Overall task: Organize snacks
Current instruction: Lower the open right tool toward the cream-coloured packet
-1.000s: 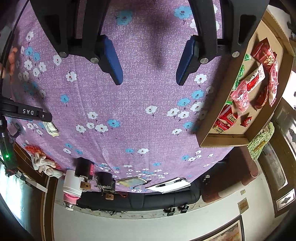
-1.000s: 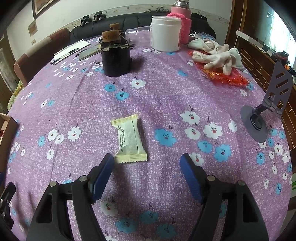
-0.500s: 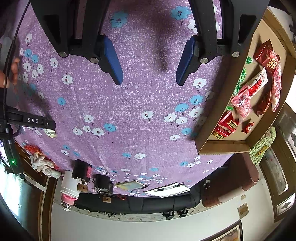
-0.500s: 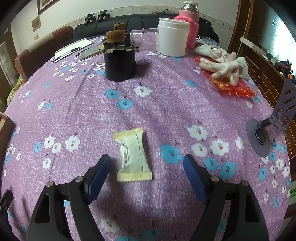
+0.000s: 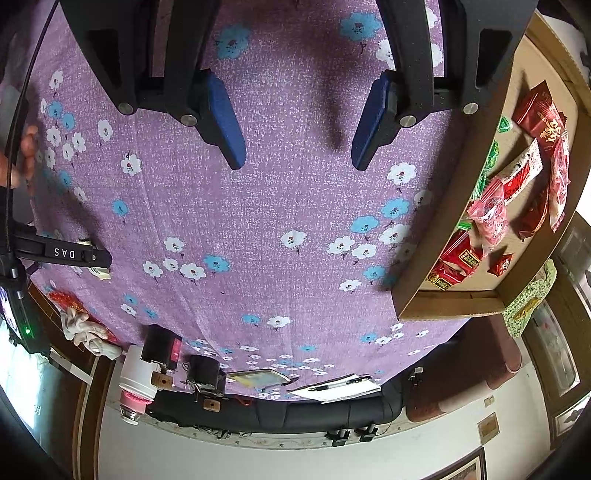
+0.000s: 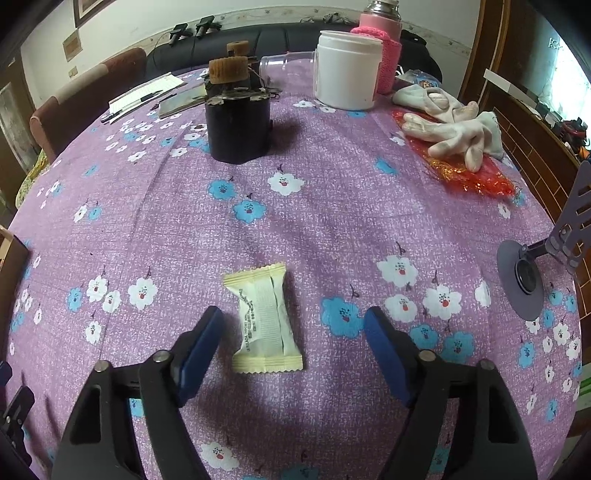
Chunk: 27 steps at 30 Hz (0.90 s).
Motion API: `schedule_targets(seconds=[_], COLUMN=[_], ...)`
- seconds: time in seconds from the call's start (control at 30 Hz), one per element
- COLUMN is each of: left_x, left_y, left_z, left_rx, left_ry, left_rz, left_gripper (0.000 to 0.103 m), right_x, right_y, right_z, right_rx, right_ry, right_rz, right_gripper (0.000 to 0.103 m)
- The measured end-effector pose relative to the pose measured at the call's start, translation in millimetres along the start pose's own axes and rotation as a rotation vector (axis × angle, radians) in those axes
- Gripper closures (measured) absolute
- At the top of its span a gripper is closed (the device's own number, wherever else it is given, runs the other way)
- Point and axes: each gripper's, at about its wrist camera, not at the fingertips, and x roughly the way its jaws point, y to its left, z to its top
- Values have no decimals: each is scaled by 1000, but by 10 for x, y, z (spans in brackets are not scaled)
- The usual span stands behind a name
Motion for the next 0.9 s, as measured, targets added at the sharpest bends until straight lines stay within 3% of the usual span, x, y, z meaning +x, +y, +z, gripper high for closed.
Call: schedule_targets(seconds=[0.13, 0.53, 0.9], left_x=[3, 0, -24], left_y=[-9, -32, -69], left_z=[0, -29, -67], left_rx=[2, 8, 19], left_ry=[5, 14, 21], left_rz=[-5, -11, -20], left_gripper=[40, 40, 40], right_x=[-42, -100, -165], right_y=[37, 32, 26], right_z=[0, -77, -199], right_rx=[-12, -18, -41], right_ry=[-8, -24, -30], right_rz=[12, 38, 62], right_gripper=[57, 77, 77])
